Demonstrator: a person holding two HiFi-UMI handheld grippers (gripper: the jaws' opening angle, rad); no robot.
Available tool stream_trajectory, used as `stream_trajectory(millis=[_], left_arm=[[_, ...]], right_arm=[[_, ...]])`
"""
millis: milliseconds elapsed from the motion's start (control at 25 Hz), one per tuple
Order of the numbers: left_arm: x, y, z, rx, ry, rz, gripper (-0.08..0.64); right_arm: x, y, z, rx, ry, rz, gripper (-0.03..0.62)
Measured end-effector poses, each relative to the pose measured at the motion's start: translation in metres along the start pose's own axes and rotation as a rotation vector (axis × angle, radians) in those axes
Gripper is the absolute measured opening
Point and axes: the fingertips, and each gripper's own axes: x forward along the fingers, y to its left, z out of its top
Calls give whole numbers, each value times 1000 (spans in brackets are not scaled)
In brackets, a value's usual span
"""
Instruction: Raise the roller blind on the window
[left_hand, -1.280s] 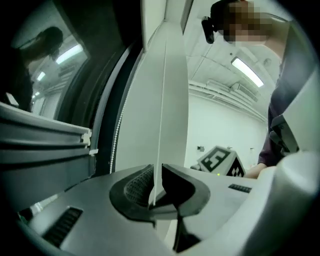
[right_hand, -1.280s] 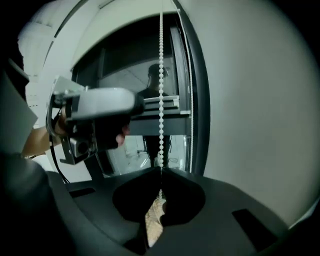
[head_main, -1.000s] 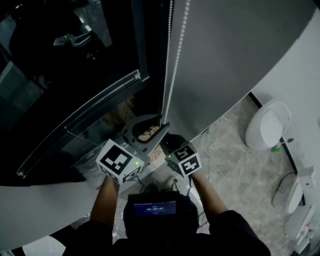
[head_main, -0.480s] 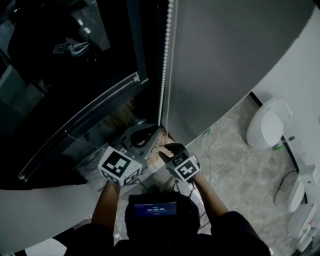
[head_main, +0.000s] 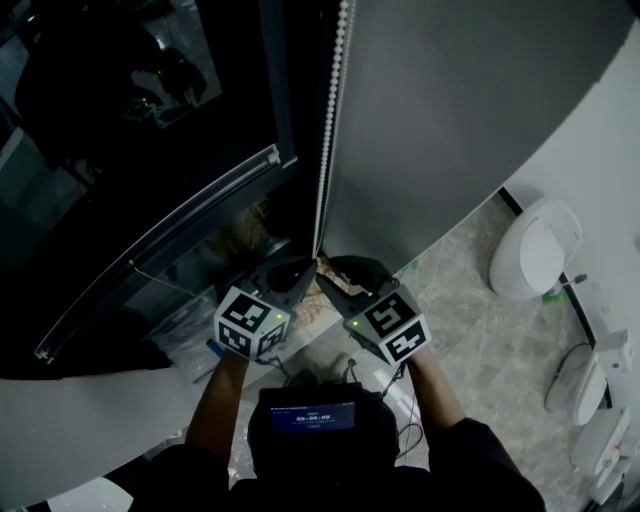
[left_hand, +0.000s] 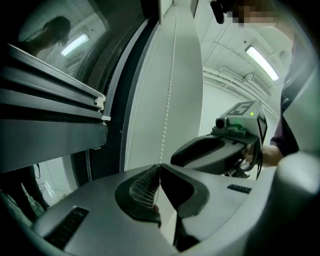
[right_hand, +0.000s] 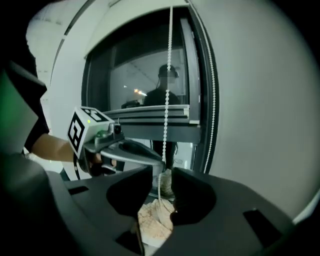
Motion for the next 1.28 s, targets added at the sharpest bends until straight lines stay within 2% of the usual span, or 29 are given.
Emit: stream_trajectory(millis=[160, 240, 360, 560, 720, 760, 800, 920, 1040, 1160, 1280], left_arm=[[3, 7, -6, 21, 40, 15, 18], [8, 8, -20, 39, 81, 16, 18], [12, 6, -61, 38, 176, 9, 18], [11, 1, -133, -22, 324, -1, 18], [10, -5, -159, -38, 378, -7, 18], [10, -6, -160, -39, 381, -3, 18], [10, -6, -161, -45, 379, 0, 18], [6, 0, -162, -103, 341, 2, 18], [-4, 1, -152, -178, 283, -28, 20], [-11, 6, -118, -185, 194, -35, 20], [-18, 10, -64, -156, 73, -37, 21]], right_arm=[[-17, -4, 39, 31, -107, 16, 117], [-21, -2, 60, 22, -143, 27, 117], [-26, 0, 85, -12, -182, 14, 117], [-37, 7, 119, -28, -210, 9, 117], [-36, 11, 125, -59, -207, 1, 113], [-34, 12, 124, -64, -206, -1, 50], [-32, 12, 123, -60, -209, -3, 23], [-31, 6, 120, -44, -226, -27, 18], [-30, -7, 116, -57, -256, -53, 18], [-22, -17, 98, -34, -221, -65, 18], [-11, -20, 75, -12, -176, -74, 18]])
